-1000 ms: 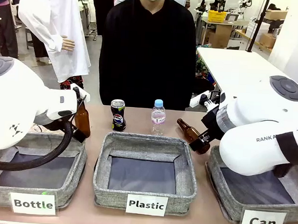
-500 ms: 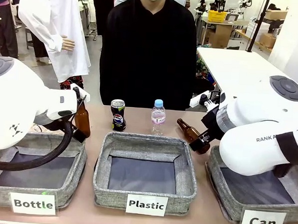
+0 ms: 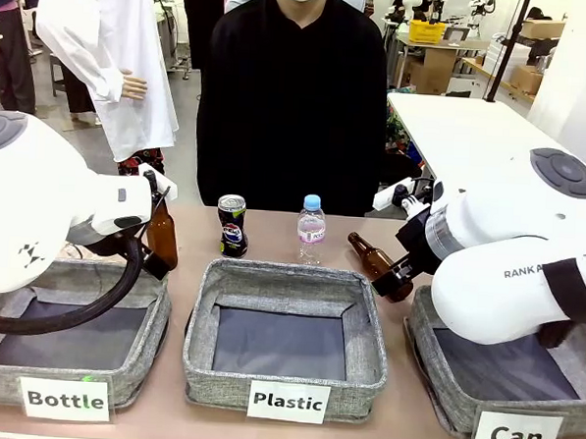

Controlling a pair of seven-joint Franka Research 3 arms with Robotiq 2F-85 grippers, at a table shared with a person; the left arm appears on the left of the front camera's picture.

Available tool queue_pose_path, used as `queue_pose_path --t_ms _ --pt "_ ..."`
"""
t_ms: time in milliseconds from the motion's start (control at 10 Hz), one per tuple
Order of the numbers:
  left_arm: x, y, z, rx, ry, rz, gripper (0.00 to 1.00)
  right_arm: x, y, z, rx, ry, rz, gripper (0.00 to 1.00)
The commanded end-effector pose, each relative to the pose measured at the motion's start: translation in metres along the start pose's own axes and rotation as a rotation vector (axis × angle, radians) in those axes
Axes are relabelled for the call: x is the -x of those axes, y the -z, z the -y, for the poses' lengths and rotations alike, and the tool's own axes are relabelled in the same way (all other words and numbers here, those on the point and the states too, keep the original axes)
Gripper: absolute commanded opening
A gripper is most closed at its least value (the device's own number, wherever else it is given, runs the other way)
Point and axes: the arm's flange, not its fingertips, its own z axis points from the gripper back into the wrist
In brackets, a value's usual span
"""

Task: Sort the can waste into the basket.
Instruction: Pick up the can waste from the table and place it in the right Fabric basket.

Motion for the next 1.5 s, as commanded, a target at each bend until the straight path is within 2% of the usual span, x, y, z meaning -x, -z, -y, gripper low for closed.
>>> queue_pose_path --t_ms 0,100,200,300,400,500,700,800,900,1100,1200,1300,1400 --pt "0.0 0.0 0.0 0.0 0.0 0.0 1.0 0.001 -0.002 0.0 0.001 0.001 0.003 1.0" --pt "0.0 0.0 0.0 0.0 0.0 0.0 1.0 0.0 0.0 0.0 0.0 0.0 0.0 1.0" --pt "0.0 0.0 0.0 0.0 0.0 0.0 1.0 -0.002 -0.016 0.008 -0.028 0.017 0.025 1.0" --pt "-0.007 -0.03 -0.002 0.097 -0.005 0.073 1.0 -0.006 -0.038 0.016 -0.059 0.038 0.041 1.0" --pt "-0.015 -0.063 -0.003 0.166 -0.074 0.111 1.0 -0.011 -0.063 0.027 -0.107 0.107 0.074 1.0" --pt "-0.02 -0.098 -0.001 0.24 -0.168 0.094 1.0 -0.015 -0.091 0.037 -0.16 0.24 0.099 1.0" --pt "-0.004 -0.148 -0.01 0.435 -0.199 0.047 1.0 -0.003 -0.135 0.05 -0.368 0.404 0.022 1.0" --pt "0.016 -0.171 -0.029 0.569 -0.15 0.057 1.0 0.013 -0.155 0.06 -0.453 0.443 0.015 1.0" --pt "0.041 -0.188 -0.055 0.642 -0.165 0.105 1.0 0.039 -0.174 0.078 -0.575 0.444 0.064 1.0" --pt "0.109 -0.197 -0.126 0.81 -0.336 0.285 1.0 0.105 -0.185 0.129 -0.762 0.559 0.211 1.0" --pt "0.146 -0.19 -0.156 0.86 -0.481 0.394 1.0 0.136 -0.184 0.15 -0.814 0.622 0.281 1.0" --pt "0.18 -0.176 -0.178 0.848 -0.708 0.495 1.0 0.166 -0.179 0.169 -0.868 0.696 0.348 1.0" --pt "0.216 -0.157 -0.206 0.89 -0.889 0.559 1.0 0.195 -0.166 0.189 -0.921 0.794 0.413 1.0"
